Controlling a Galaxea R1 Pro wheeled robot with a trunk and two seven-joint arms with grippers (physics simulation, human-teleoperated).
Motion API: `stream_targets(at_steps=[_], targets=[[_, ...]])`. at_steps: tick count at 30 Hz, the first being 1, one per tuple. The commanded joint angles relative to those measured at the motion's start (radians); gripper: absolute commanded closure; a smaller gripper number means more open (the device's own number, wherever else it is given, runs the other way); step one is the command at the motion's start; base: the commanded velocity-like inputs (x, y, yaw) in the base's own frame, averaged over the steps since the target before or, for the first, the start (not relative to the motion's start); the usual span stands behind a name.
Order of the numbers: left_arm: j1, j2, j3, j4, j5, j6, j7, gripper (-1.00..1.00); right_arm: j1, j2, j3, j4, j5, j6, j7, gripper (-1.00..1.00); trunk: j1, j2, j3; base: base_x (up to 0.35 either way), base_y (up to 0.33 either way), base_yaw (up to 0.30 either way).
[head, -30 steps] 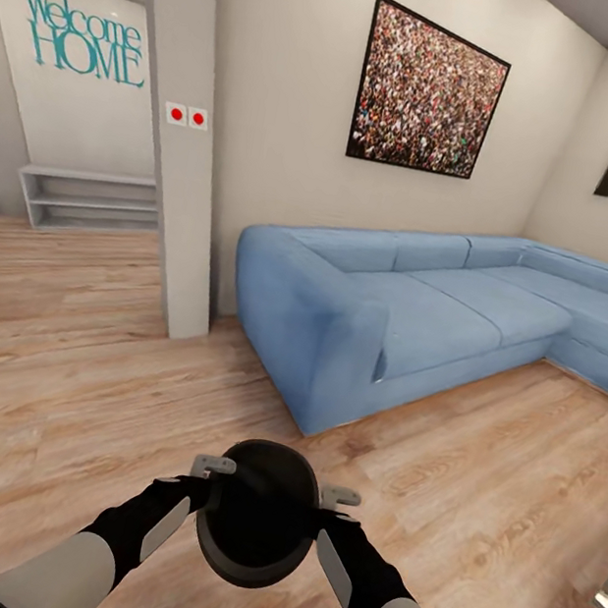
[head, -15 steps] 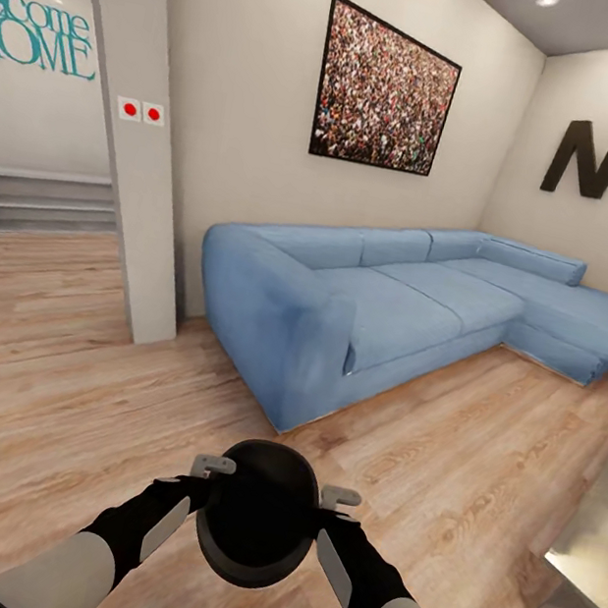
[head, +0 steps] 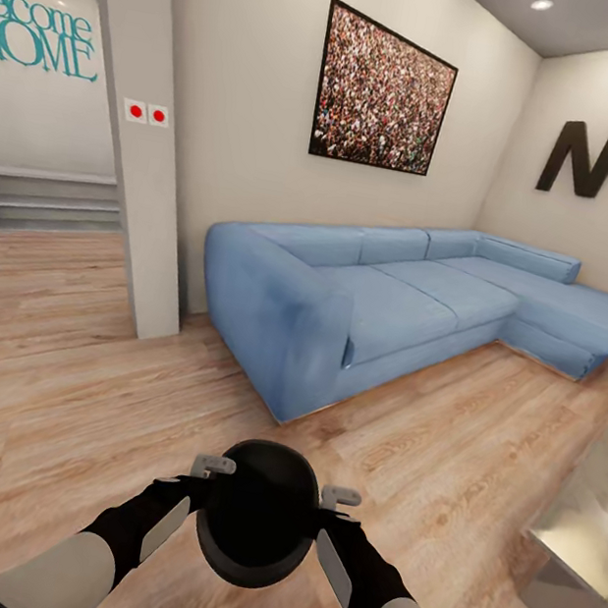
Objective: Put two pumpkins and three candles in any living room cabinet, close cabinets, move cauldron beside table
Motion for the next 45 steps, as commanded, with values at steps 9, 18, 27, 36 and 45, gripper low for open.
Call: stream_targets(at_steps=[9,18,27,36,45], targets=[[-0.001,0.016,-0.014,-0.003,0.035,0.004,0.002,1.0,-0.001,-0.002,0.013,-0.004,-0.027,-0.001,0.007,1.0,-0.001,-0.001,0.001,-0.198,0.0,-0.112],[-0.001,0.016,-0.014,-0.003,0.035,0.004,0.003,1.0,-0.001,-0.002,0.013,-0.004,-0.027,-0.001,0.006,1.0,-0.001,-0.001,0.005,-0.015,0.0,-0.254],[-0.001,0.016,-0.014,-0.003,0.035,0.004,0.002,1.0,-0.001,-0.002,0.013,-0.004,-0.027,-0.001,0.006,1.0,-0.001,-0.001,0.009,0.0,0.0,-0.261],[-0.001,0.016,-0.015,-0.003,0.035,0.004,0.003,1.0,-0.001,-0.002,0.012,-0.004,-0.027,-0.001,0.005,1.0,-0.001,-0.001,0.014,0.0,0.0,-0.261],[-0.001,0.016,-0.015,-0.003,0.035,0.004,0.003,1.0,-0.001,-0.002,0.012,-0.004,-0.027,0.0,0.005,1.0,-0.001,-0.001,0.018,0.0,0.0,-0.261]])
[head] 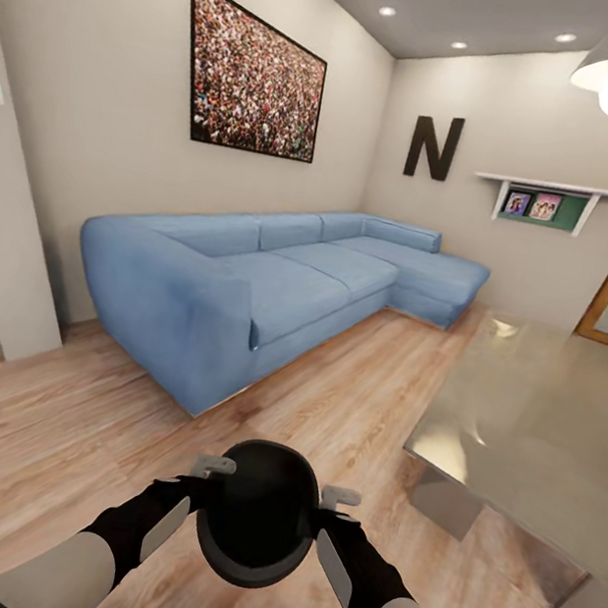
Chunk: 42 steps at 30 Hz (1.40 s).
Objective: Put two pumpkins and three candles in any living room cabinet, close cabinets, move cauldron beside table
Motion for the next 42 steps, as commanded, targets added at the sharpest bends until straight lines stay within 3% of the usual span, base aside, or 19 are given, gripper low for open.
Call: stream_targets(at_steps=[1,42], targets=[[0.0,0.016,-0.015,-0.003,0.036,0.004,0.003,1.0,-0.002,-0.002,0.013,-0.004,-0.028,-0.001,0.005,1.0,0.0,-0.001,0.0,0.0,0.0,-0.261],[0.0,0.016,-0.015,-0.003,0.036,0.004,0.003,1.0,-0.002,-0.002,0.014,-0.004,-0.028,-0.001,0.005,1.0,0.0,-0.001,0.02,0.0,0.0,-0.261]])
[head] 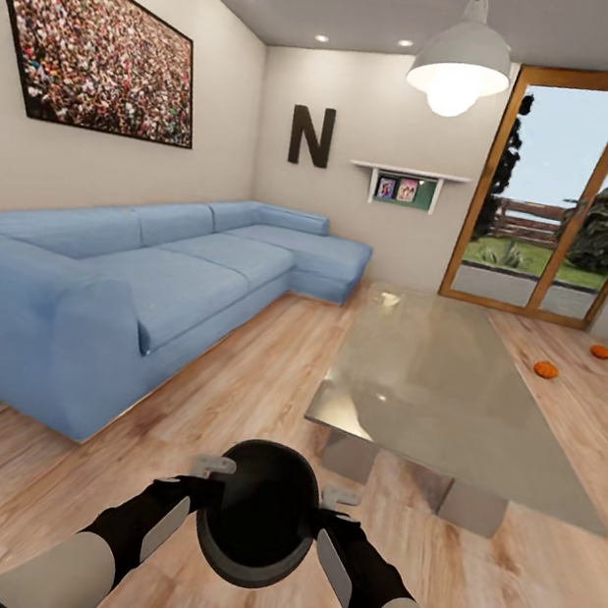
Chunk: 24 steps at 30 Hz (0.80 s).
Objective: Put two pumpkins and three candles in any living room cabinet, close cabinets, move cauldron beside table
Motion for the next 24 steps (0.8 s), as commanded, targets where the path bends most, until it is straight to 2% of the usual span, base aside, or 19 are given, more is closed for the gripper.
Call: stream_targets(at_steps=[1,24], targets=[[-0.001,0.016,-0.015,-0.003,0.036,0.004,0.003,1.0,-0.002,-0.002,0.014,-0.004,-0.028,-0.001,0.005,1.0,0.0,-0.001,0.0,0.0,0.0,-0.261],[-0.001,0.016,-0.015,-0.003,0.035,0.004,0.003,1.0,-0.002,-0.002,0.014,-0.004,-0.028,-0.002,0.005,1.0,0.0,-0.001,0.011,0.0,0.0,-0.259]])
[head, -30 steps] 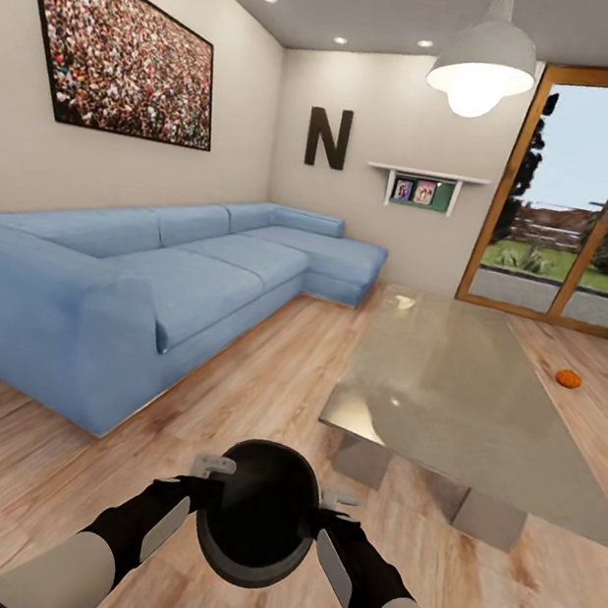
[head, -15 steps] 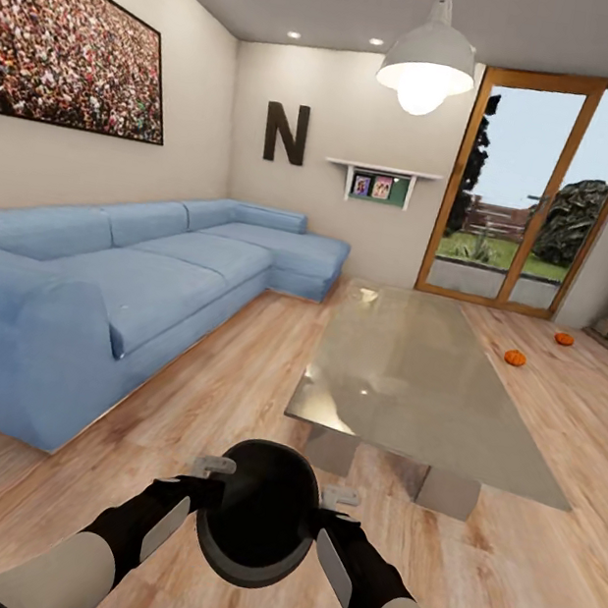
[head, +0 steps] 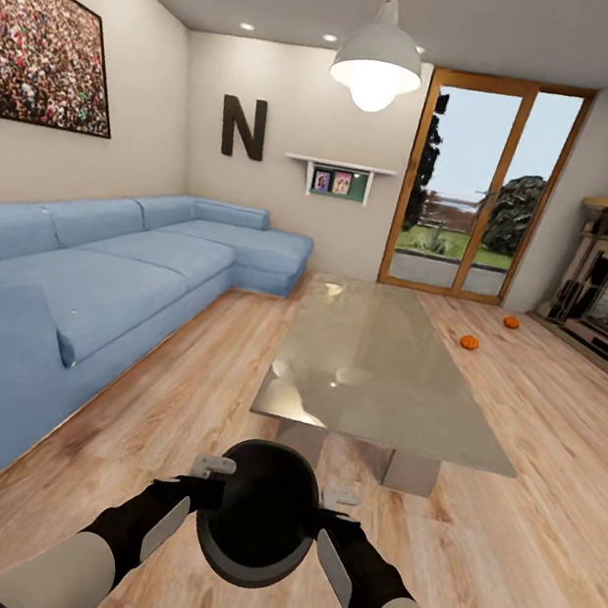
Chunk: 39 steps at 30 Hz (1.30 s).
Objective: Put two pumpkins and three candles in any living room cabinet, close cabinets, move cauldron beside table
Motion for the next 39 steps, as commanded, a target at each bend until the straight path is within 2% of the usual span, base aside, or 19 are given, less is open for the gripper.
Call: stream_targets(at_steps=[1,9,19,28,39], targets=[[0.0,0.016,-0.015,-0.003,0.036,0.004,0.004,1.0,-0.002,-0.002,0.013,-0.004,-0.027,-0.001,0.005,1.0,0.0,-0.001,0.0,0.0,0.0,-0.248],[0.0,0.016,-0.015,-0.003,0.036,0.004,0.004,1.0,-0.002,-0.002,0.015,-0.004,-0.027,-0.001,0.005,1.0,0.0,-0.001,0.002,0.0,0.0,-0.15],[0.0,0.016,-0.015,-0.003,0.036,0.004,0.004,1.0,-0.002,-0.002,0.013,-0.004,-0.027,-0.001,0.005,1.0,0.0,-0.001,0.002,0.007,0.0,-0.006],[0.0,0.016,-0.015,-0.003,0.037,0.005,0.004,1.0,-0.002,-0.002,0.013,-0.004,-0.027,-0.001,0.005,1.0,0.0,-0.001,0.002,0.209,0.0,0.0],[0.0,0.016,-0.015,-0.003,0.036,0.004,0.004,1.0,-0.002,-0.002,0.013,-0.004,-0.027,-0.001,0.005,1.0,0.0,-0.001,-0.002,0.027,0.0,0.0]])
